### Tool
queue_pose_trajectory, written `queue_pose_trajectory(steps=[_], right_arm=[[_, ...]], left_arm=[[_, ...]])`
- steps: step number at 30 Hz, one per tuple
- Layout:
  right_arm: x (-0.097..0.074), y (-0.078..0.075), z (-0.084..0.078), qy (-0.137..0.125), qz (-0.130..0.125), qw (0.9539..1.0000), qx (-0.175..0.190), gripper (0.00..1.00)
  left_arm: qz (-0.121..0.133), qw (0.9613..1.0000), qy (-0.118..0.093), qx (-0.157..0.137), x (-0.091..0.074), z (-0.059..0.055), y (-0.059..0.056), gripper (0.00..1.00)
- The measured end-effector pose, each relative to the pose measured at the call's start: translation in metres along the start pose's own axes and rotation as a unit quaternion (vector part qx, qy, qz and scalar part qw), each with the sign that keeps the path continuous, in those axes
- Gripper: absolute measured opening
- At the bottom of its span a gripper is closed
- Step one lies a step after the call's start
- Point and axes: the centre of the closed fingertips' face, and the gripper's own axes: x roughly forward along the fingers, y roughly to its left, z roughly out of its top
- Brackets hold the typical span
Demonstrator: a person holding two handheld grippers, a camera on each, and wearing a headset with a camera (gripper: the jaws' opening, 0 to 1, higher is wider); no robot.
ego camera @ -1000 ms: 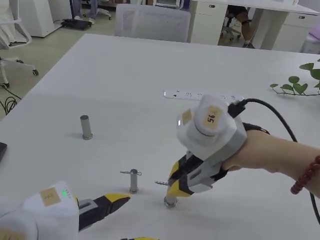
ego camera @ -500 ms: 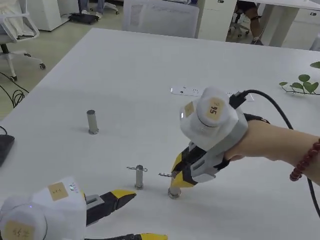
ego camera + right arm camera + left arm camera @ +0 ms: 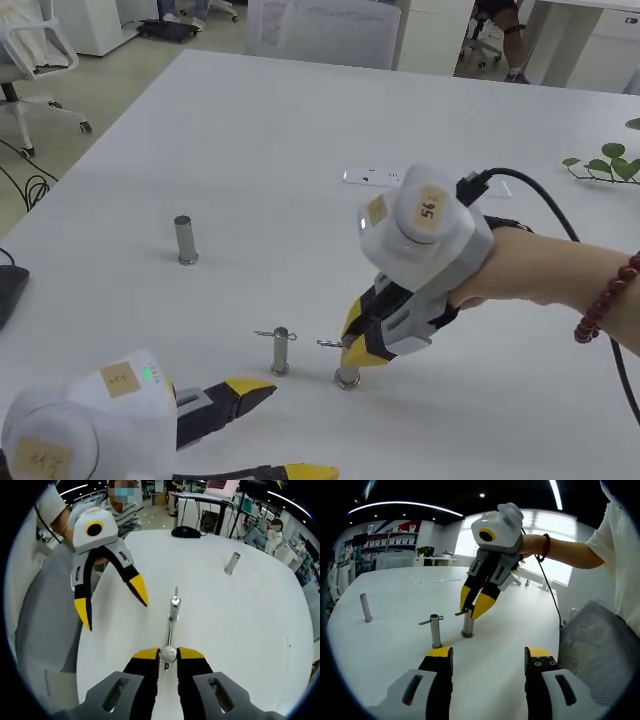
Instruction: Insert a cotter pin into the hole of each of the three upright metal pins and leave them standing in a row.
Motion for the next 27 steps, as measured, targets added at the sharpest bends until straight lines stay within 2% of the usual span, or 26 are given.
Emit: queue_pose_trajectory(steps=[3,16,27], right_arm=[[0.0005,-0.0013,0.0003,-0.002,0.001,0.9999,-0.013,0.13],[0.0006,-0.0043,-0.001,-0.005,0.0,0.9999,-0.015,0.14],[0.0031,-0.0057,-0.0035,-0.009,-0.003,0.9999,0.004,0.15]], left_arm=[[0.0,1.0,0.002,0.0,-0.0002,-0.0008,-0.0003,0.57],[-0.002,1.0,0.005,-0.003,0.0,-0.0015,-0.0008,0.56],[-0.001,1.0,0.006,-0.001,-0.0004,-0.0004,-0.0022,0.57]])
